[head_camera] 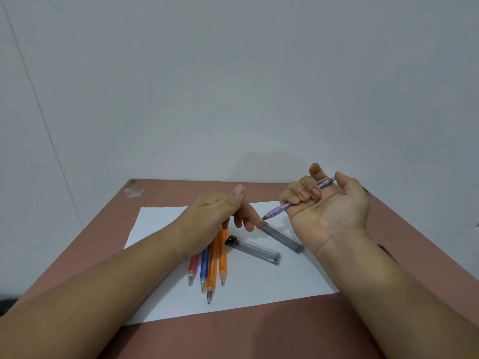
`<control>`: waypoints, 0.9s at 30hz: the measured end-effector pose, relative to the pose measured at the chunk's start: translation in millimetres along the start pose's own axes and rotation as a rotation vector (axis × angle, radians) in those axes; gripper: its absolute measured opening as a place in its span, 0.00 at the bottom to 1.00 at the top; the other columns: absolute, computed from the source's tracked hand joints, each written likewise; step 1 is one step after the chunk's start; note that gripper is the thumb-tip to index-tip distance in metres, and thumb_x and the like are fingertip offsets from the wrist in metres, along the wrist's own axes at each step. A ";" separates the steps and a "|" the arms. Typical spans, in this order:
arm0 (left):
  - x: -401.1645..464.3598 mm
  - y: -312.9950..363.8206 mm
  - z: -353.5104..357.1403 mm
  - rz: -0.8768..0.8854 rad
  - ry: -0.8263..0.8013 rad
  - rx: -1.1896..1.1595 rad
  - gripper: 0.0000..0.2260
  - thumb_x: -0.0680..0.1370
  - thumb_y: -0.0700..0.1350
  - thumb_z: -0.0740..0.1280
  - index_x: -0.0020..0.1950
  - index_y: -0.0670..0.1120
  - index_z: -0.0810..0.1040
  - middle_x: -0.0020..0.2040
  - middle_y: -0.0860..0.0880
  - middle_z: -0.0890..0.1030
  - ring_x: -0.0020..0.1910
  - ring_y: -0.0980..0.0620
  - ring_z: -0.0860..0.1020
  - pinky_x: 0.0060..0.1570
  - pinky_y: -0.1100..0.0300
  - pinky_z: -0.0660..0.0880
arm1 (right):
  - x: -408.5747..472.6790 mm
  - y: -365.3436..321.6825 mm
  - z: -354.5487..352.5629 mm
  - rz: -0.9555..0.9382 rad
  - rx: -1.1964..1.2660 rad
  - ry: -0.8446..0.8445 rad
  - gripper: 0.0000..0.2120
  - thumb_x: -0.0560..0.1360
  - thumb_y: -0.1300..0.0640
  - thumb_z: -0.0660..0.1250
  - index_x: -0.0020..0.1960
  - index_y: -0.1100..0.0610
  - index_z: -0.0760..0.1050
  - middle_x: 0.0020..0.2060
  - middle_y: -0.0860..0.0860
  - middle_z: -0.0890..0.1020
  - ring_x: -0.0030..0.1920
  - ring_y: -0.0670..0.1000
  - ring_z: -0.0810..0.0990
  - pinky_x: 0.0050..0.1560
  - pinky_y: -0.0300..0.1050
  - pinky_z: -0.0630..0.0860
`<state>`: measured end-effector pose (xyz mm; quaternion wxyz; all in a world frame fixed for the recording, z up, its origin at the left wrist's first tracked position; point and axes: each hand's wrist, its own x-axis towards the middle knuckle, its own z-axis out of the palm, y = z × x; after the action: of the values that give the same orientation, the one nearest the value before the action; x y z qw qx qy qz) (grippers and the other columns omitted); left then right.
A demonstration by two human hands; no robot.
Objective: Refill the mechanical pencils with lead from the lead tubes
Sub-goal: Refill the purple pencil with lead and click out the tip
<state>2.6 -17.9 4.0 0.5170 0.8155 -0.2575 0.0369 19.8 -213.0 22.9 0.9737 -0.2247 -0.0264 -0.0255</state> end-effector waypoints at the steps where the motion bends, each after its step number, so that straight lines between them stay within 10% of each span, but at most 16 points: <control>1: -0.2 0.1 -0.2 0.002 0.002 -0.002 0.26 0.80 0.62 0.47 0.41 0.63 0.85 0.45 0.53 0.85 0.47 0.53 0.79 0.52 0.54 0.76 | -0.2 0.0 0.5 -0.001 0.002 -0.004 0.13 0.73 0.52 0.55 0.44 0.58 0.75 0.28 0.50 0.61 0.27 0.50 0.61 0.30 0.41 0.62; 27: 3.2 -0.4 -0.6 0.041 0.001 -0.163 0.40 0.78 0.65 0.37 0.46 0.51 0.88 0.45 0.44 0.85 0.49 0.39 0.77 0.47 0.48 0.73 | -0.9 -3.2 2.0 -0.001 0.042 -0.005 0.13 0.69 0.54 0.56 0.45 0.58 0.76 0.27 0.50 0.62 0.26 0.50 0.62 0.28 0.40 0.65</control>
<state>5.7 -18.5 5.0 0.5807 0.7654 -0.2763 0.0269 18.7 -214.9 26.0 0.9782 -0.2041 -0.0292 -0.0248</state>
